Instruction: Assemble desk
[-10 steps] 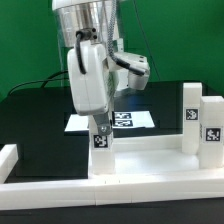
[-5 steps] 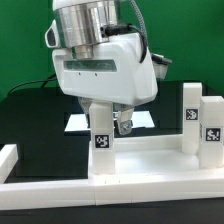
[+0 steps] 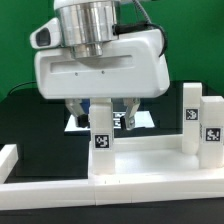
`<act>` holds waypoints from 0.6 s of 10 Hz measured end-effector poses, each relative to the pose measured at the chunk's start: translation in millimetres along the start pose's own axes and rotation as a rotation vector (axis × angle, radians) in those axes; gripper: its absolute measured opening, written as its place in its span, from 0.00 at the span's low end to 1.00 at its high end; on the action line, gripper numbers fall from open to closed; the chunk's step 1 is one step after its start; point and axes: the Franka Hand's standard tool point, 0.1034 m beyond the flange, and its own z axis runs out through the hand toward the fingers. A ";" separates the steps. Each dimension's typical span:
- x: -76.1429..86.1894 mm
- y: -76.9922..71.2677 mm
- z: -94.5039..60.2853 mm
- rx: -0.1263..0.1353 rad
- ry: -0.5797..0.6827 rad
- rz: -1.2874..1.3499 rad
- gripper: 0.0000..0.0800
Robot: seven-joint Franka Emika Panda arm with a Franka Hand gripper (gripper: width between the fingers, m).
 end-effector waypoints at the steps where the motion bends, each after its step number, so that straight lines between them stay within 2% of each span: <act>1: 4.7 2.7 -7.8 0.005 0.010 -0.130 0.81; 3: 5.5 4.5 -7.1 0.004 0.017 -0.098 0.81; 5: 5.5 4.2 -7.0 0.007 0.017 0.025 0.49; 6: 5.5 4.2 -7.1 0.007 0.017 0.059 0.49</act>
Offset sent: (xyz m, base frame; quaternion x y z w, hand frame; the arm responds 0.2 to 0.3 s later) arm 0.0000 0.0000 0.0000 0.0000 0.0000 0.0000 1.0000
